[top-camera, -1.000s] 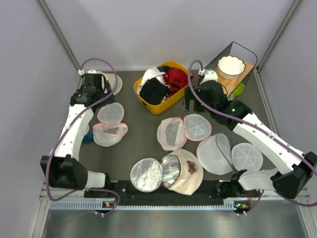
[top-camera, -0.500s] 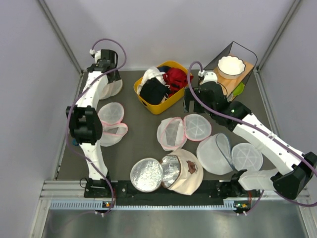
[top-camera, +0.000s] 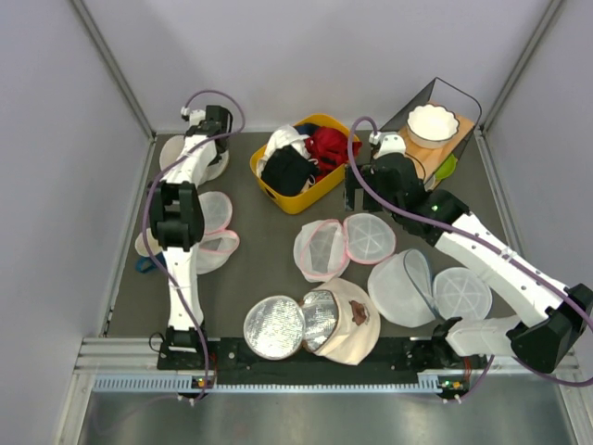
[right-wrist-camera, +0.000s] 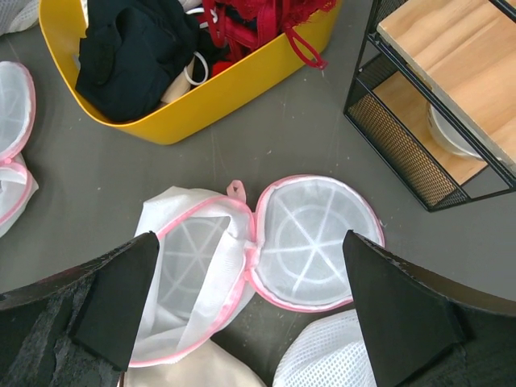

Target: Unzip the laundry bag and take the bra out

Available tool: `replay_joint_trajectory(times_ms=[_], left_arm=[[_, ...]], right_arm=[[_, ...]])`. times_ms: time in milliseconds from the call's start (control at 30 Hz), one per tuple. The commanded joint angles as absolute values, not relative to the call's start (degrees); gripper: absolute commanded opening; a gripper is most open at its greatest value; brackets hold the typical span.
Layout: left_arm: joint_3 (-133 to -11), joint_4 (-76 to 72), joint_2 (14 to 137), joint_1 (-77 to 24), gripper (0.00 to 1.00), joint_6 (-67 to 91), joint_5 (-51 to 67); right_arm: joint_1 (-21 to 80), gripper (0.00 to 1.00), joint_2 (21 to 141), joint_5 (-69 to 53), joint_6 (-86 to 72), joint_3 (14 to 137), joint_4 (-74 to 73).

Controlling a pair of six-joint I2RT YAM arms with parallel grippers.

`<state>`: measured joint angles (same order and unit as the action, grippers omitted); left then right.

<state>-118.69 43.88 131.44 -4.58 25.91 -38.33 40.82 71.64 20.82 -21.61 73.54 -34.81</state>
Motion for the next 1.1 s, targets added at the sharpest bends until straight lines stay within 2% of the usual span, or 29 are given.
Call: replay_joint_trajectory(times_ms=[0, 33, 100, 200, 400, 600, 800, 1067], left_arm=[[-121.6, 41.9, 130.5, -4.3, 0.11, 24.4, -40.5], [-121.6, 42.2, 129.1, -4.3, 0.0, 23.8, -40.3], [-121.3, 43.2, 126.9, -4.3, 0.0, 22.5, -38.9], [-118.7, 45.1, 117.2, -4.4, 0.0, 19.1, -32.7], [-105.5, 44.7, 94.6, -4.5, 0.0, 15.2, -7.8], [-93.9, 43.5, 76.8, -4.4, 0.0, 13.3, 10.0], [-86.5, 39.4, 69.4, -4.4, 0.0, 13.0, 34.6], [-84.3, 36.4, 68.7, -4.4, 0.0, 16.0, 39.1]], right_arm=[[40.9, 0.99, 71.3, 22.2, -20.7, 73.8, -32.4], [40.8, 0.99, 71.0, 22.2, -20.6, 73.9, -32.4], [40.9, 0.99, 70.8, 22.4, -20.6, 73.8, -32.3], [40.9, 0.99, 70.3, 22.7, -20.5, 73.7, -32.3], [40.8, 0.99, 69.6, 21.3, -21.0, 73.7, -31.4], [40.8, 0.99, 68.7, 10.5, -20.7, 73.7, -27.4], [40.9, 0.99, 69.6, -3.6, -21.7, 75.2, -23.6], [40.9, 0.99, 69.3, -12.1, -26.4, 75.3, -20.0]])
